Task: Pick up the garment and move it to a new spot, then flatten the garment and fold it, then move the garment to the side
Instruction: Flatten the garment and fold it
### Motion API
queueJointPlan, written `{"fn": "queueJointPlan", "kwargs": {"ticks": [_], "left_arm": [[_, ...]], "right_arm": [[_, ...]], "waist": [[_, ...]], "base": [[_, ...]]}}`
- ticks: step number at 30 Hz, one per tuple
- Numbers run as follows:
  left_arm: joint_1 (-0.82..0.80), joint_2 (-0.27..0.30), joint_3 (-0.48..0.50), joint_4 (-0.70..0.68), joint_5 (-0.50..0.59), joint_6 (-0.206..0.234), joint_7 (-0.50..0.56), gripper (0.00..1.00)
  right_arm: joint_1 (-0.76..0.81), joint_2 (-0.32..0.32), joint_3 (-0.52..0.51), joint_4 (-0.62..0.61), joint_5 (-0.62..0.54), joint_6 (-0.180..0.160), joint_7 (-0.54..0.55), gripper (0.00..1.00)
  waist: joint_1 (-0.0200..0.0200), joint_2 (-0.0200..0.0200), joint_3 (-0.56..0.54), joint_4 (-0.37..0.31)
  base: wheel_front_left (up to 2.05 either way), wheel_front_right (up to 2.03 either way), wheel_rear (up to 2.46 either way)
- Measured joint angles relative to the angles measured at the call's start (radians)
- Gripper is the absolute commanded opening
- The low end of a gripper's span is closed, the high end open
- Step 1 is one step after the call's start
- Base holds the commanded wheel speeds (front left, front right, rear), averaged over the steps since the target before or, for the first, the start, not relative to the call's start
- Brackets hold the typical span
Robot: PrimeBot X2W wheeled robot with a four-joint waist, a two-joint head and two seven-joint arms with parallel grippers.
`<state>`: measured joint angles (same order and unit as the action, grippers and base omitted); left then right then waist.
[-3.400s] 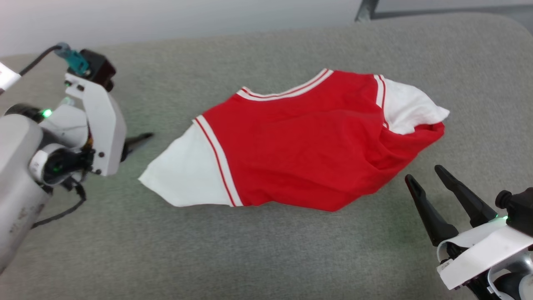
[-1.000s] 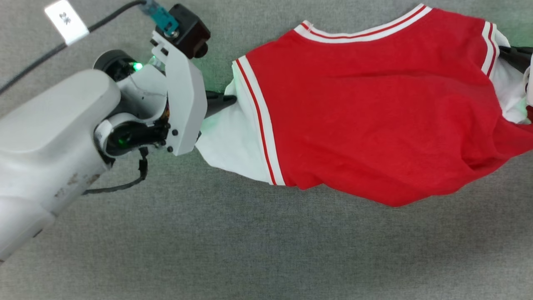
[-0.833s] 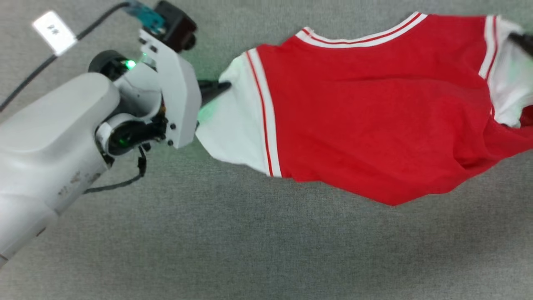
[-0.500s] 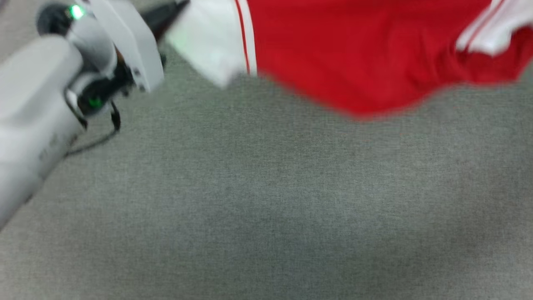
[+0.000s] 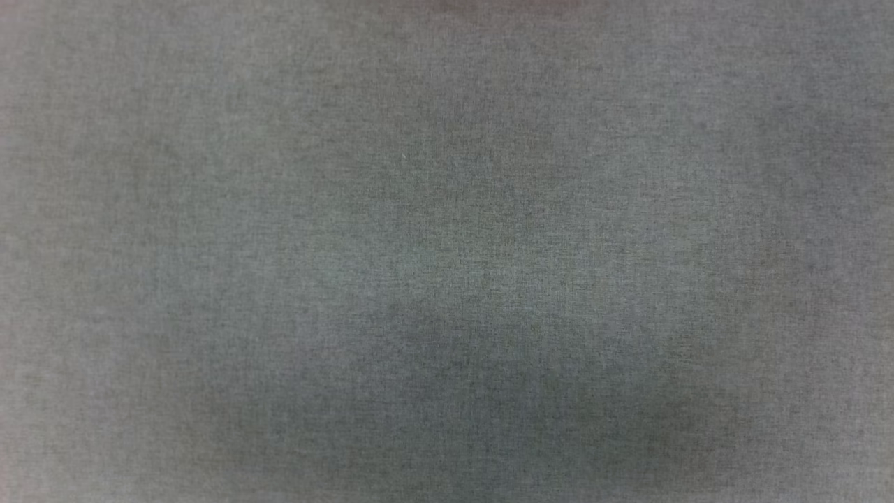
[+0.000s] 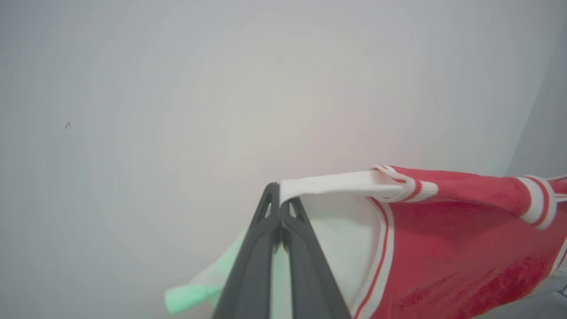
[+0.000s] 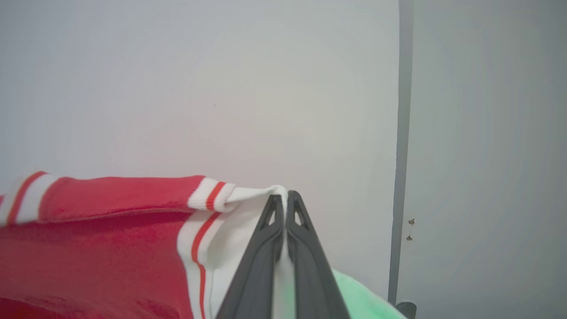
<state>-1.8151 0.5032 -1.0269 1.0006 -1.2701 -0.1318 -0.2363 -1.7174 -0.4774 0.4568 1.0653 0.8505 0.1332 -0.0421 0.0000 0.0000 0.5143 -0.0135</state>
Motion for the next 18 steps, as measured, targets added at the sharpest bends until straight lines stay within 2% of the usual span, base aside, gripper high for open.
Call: {"fn": "queueJointPlan", "kwargs": {"ticks": [4, 6, 9, 11, 18], "left_arm": [[-0.083, -0.031, 0.054, 0.054, -0.003, 0.0, -0.019, 0.0], [-0.075, -0.045, 0.042, 0.069, -0.003, 0.0, -0.012, 0.0], [-0.004, -0.052, 0.002, 0.021, -0.021, 0.0, 0.066, 0.0], [0.052, -0.042, -0.012, -0.028, -0.043, 0.0, 0.101, 0.0], [0.311, 0.083, -0.076, -0.281, -0.134, 0.0, 0.154, 0.0]], "right_arm": [[-0.069, 0.034, -0.004, 0.027, -0.017, 0.0, -0.037, 0.0], [-0.07, 0.049, 0.012, 0.018, -0.016, -0.001, -0.021, 0.0], [-0.033, 0.041, 0.066, -0.047, -0.008, -0.002, 0.027, 0.0], [0.025, 0.014, 0.092, -0.105, 0.024, -0.002, 0.07, 0.0], [0.312, -0.149, 0.199, -0.406, 0.151, -0.002, 0.216, 0.0]], "waist": [[0.0, 0.0, 0.009, 0.001], [0.0, 0.0, 0.002, 0.002], [0.0, 0.0, -0.015, 0.009], [0.0, 0.0, -0.029, 0.014], [0.0, 0.0, -0.096, 0.026]], "base": [[0.0, 0.0, 0.0], [0.0, 0.0, 0.0], [0.0, 0.0, 0.0], [0.0, 0.0, 0.0], [0.0, 0.0, 0.0]]}}
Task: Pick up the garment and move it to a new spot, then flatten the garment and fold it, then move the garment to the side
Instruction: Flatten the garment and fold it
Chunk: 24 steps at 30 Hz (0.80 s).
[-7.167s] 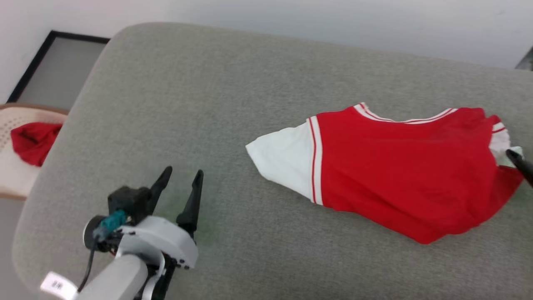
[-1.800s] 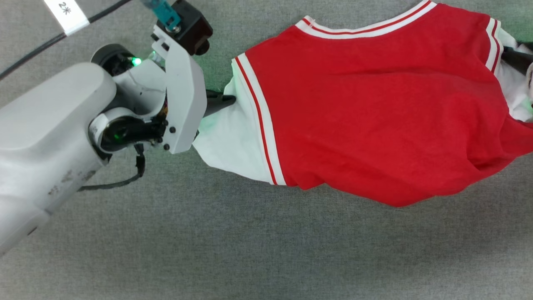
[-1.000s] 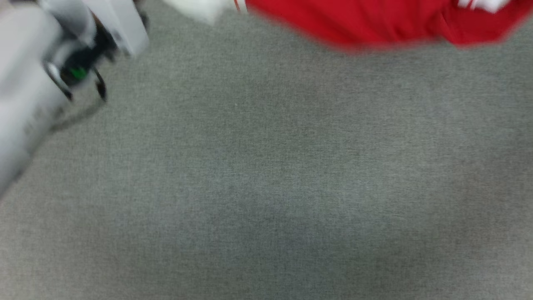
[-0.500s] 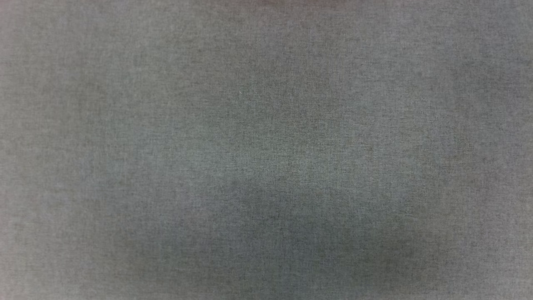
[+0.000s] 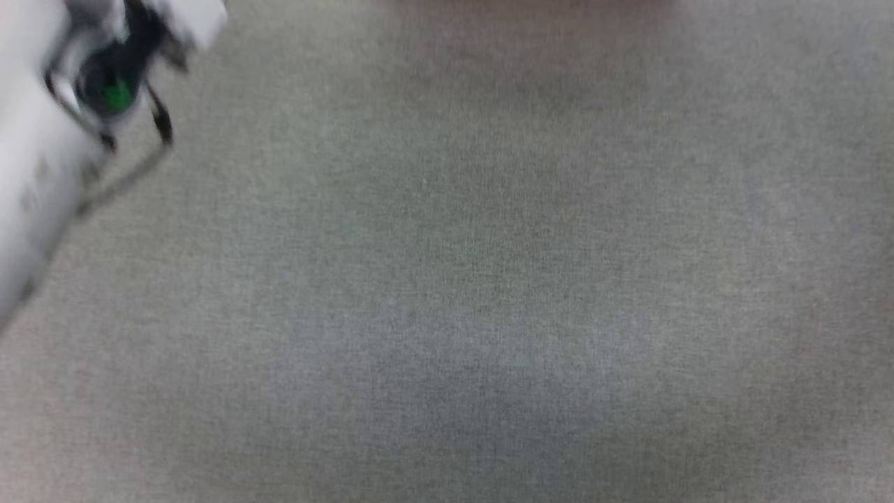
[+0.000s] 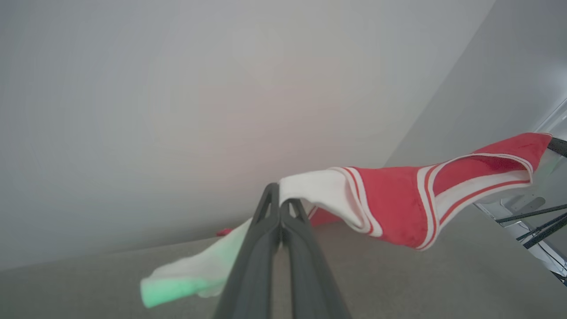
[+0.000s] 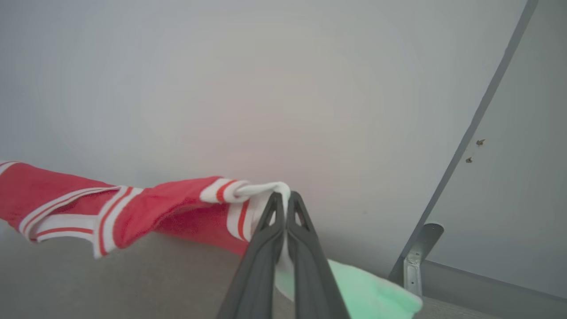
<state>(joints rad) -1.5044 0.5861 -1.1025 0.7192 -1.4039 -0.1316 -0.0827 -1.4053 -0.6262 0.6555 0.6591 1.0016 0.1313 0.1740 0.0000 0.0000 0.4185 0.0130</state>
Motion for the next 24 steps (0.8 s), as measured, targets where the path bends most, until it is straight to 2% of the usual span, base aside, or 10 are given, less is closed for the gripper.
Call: {"fn": "queueJointPlan", "kwargs": {"ticks": [7, 14, 24], "left_arm": [[0.299, 0.123, -0.05, -0.248, -0.082, 0.0, -0.065, 0.0], [0.552, 0.243, -0.081, -0.421, -0.134, 0.001, -0.139, 0.0], [0.847, 0.356, -0.05, -0.662, -0.16, 0.038, -0.177, 0.0]], "right_arm": [[0.342, -0.177, 0.016, -0.305, 0.139, 0.0, 0.116, 0.0], [0.649, -0.32, -0.014, -0.546, 0.256, 0.0, 0.203, 0.0], [1.031, -0.529, -0.066, -0.827, 0.378, 0.0, 0.267, 0.0]], "waist": [[0.0, 0.0, -0.092, 0.002], [0.0, 0.0, -0.185, 0.0], [0.0, 0.0, -0.267, 0.002]], "base": [[0.0, 0.0, 0.0], [0.0, 0.0, 0.0], [0.0, 0.0, 0.0]]}}
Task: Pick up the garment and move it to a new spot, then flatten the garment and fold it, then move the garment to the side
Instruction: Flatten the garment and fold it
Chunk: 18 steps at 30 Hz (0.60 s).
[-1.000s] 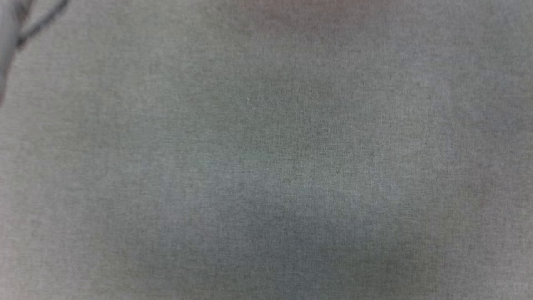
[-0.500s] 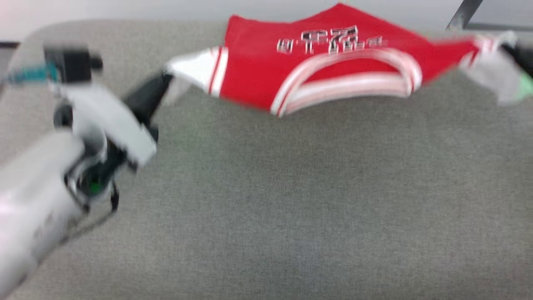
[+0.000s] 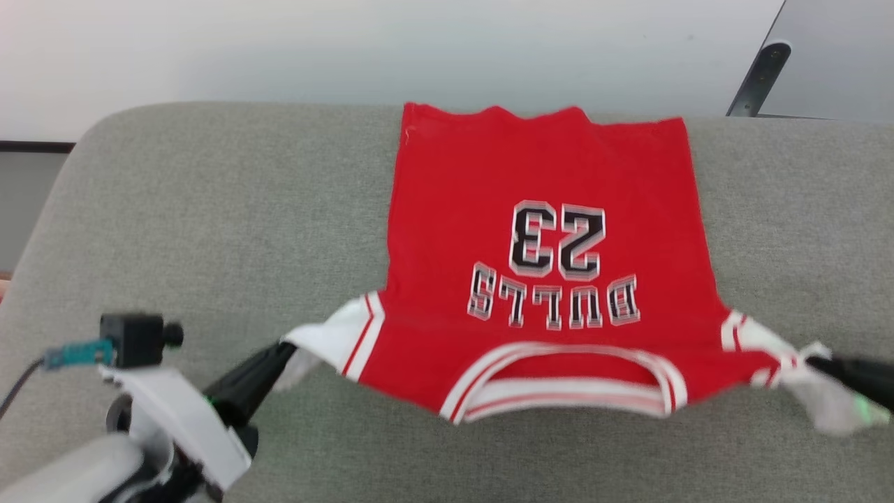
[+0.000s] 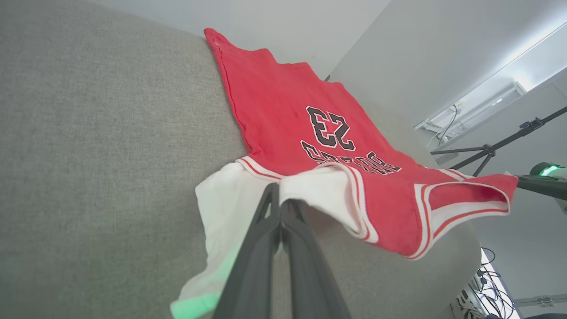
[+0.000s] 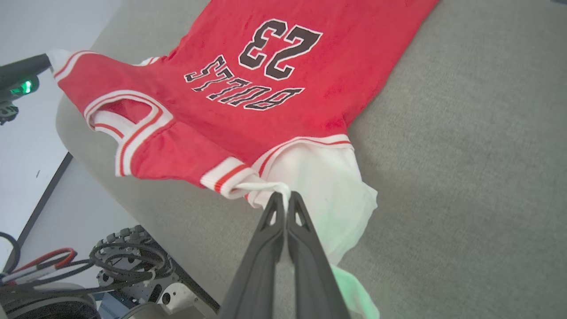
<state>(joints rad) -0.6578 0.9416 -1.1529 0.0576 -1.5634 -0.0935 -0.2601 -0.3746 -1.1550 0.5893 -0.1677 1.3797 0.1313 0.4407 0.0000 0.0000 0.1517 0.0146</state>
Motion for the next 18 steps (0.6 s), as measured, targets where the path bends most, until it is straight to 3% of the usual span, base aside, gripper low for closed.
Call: {"fn": "queueJointPlan", "kwargs": {"ticks": [11, 18], "left_arm": [[0.255, 0.114, 0.093, -0.242, 0.052, 0.086, -0.002, 0.0], [0.293, 0.094, 0.091, -0.263, 0.091, 0.127, -0.002, 0.0]], "right_arm": [[0.265, -0.156, -0.069, -0.173, 0.065, 0.0, -0.046, 0.0], [0.328, -0.146, -0.068, -0.19, 0.035, 0.0, -0.03, 0.0]], "waist": [[0.0, 0.0, 0.024, 0.004], [0.0, 0.0, 0.063, 0.005]], "base": [[0.0, 0.0, 0.0], [0.0, 0.0, 0.0]]}}
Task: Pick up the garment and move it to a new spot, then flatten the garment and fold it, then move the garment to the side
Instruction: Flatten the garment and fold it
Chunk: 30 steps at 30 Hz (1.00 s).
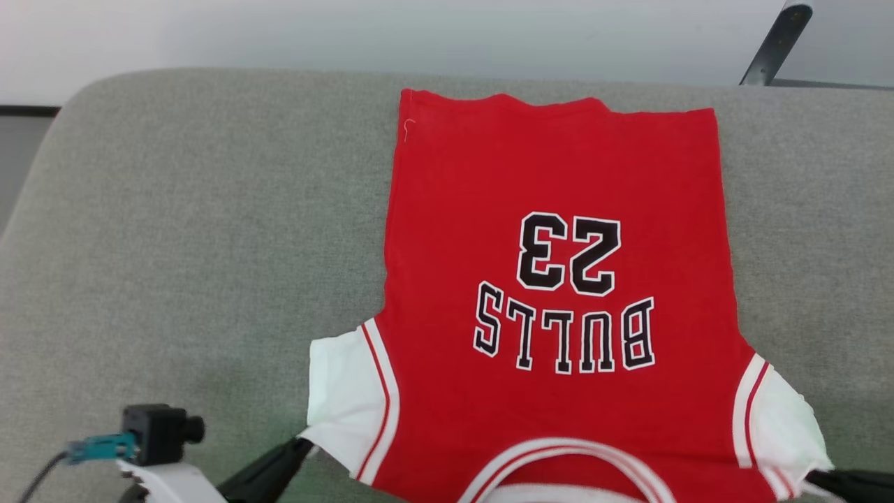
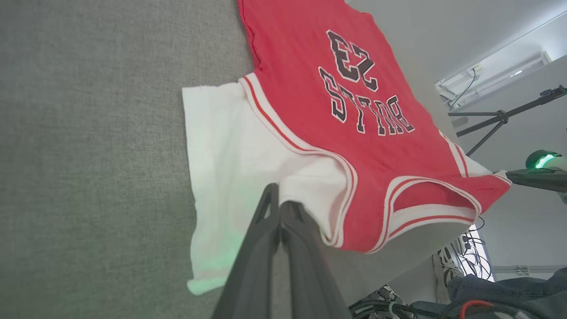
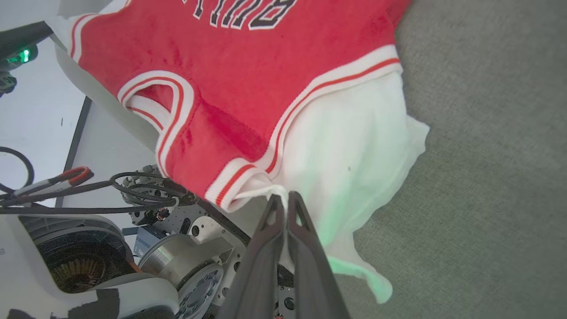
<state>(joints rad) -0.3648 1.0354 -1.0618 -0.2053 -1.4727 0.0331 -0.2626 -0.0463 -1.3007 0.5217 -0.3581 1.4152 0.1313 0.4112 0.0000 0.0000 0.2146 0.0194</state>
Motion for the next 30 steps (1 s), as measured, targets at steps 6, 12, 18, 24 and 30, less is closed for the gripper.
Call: {"fn": "queueJointPlan", "kwargs": {"ticks": [6, 12, 18, 24, 30], "left_arm": [[-0.014, -0.072, -0.041, 0.086, 0.027, -0.004, 0.06, 0.0], [-0.032, -0.132, -0.056, 0.183, 0.042, -0.012, 0.076, 0.0], [-0.045, -0.174, -0.067, 0.25, 0.049, -0.028, 0.078, 0.0], [-0.049, -0.198, -0.068, 0.281, 0.054, -0.041, 0.077, 0.0], [-0.048, -0.206, -0.076, 0.277, 0.063, -0.032, 0.076, 0.0]], "right_arm": [[-0.003, 0.119, 0.025, 0.083, -0.082, 0.0, 0.087, 0.0], [-0.039, 0.272, 0.037, 0.201, -0.189, 0.0, 0.16, 0.0], [-0.069, 0.386, 0.029, 0.296, -0.284, 0.0, 0.193, 0.0], [-0.075, 0.459, -0.024, 0.289, -0.325, 0.0, 0.169, 1.0], [-0.072, 0.379, -0.172, 0.119, -0.258, 0.0, 0.19, 1.0]], "waist": [[0.0, 0.0, 0.035, 0.004], [0.0, 0.0, 0.066, 0.012], [0.0, 0.0, 0.085, 0.018], [0.0, 0.0, 0.083, 0.015], [0.0, 0.0, 0.063, 0.016]], "base": [[0.0, 0.0, 0.0], [0.0, 0.0, 0.0], [0.0, 0.0, 0.0], [0.0, 0.0, 0.0], [0.0, 0.0, 0.0]]}}
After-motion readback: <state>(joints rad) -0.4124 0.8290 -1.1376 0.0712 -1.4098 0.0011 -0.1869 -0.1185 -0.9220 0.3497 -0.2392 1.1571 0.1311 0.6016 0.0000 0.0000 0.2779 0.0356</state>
